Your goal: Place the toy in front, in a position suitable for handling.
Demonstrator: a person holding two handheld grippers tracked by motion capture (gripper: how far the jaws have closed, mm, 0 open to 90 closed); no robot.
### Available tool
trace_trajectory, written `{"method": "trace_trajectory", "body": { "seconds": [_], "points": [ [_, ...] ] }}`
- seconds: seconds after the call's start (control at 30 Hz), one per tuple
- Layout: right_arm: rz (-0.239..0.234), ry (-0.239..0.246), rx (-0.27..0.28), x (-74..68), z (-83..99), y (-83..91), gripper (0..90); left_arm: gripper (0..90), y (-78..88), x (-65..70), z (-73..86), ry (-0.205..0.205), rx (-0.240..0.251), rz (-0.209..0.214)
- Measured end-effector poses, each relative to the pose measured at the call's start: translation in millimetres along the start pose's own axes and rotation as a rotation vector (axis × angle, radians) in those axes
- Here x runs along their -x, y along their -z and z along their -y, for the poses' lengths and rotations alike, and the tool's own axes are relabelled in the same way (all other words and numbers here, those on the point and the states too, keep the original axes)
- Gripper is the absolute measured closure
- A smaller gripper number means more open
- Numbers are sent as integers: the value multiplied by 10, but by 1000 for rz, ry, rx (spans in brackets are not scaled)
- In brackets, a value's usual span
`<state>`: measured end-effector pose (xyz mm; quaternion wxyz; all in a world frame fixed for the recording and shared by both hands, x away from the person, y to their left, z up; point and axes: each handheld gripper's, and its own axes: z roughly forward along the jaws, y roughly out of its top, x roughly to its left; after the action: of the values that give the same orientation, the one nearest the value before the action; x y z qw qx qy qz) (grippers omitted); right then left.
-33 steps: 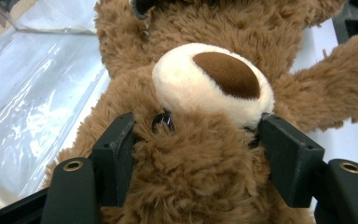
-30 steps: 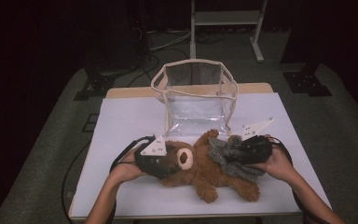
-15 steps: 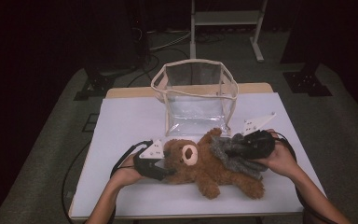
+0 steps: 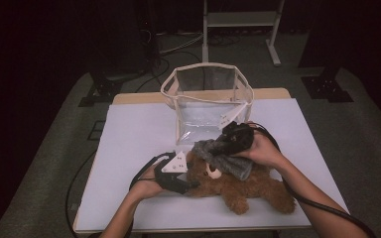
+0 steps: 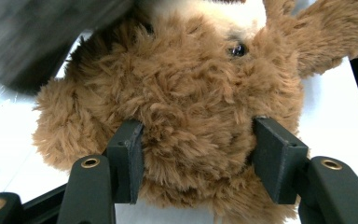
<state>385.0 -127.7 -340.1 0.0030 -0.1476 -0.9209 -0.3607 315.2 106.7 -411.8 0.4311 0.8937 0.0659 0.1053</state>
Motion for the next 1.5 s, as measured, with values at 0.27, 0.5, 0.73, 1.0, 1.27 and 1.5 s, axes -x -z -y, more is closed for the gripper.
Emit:
{"method": "trace_trajectory", "body": {
  "seconds": [0.27,0.5,0.73,1.0,1.27,1.5],
  "points": [
    [-47,-65,-34,208,-66,-310,764,394,10,-25,37,4,-4,-4],
    [12,-50,-23,60,197,119,764,387,6,-49,13,-4,-11,-13],
    [32,-4,9,-354,417,516,764,386,-6,-118,-4,45,8,-37],
    [56,2,-18,-282,495,187,766,375,103,-180,42,74,39,-60],
    [104,6,-19,-178,345,231,767,419,32,-192,55,74,37,-74],
    [80,115,-34,-432,41,52,767,437,1,-241,48,85,56,-122]
  ]
}}
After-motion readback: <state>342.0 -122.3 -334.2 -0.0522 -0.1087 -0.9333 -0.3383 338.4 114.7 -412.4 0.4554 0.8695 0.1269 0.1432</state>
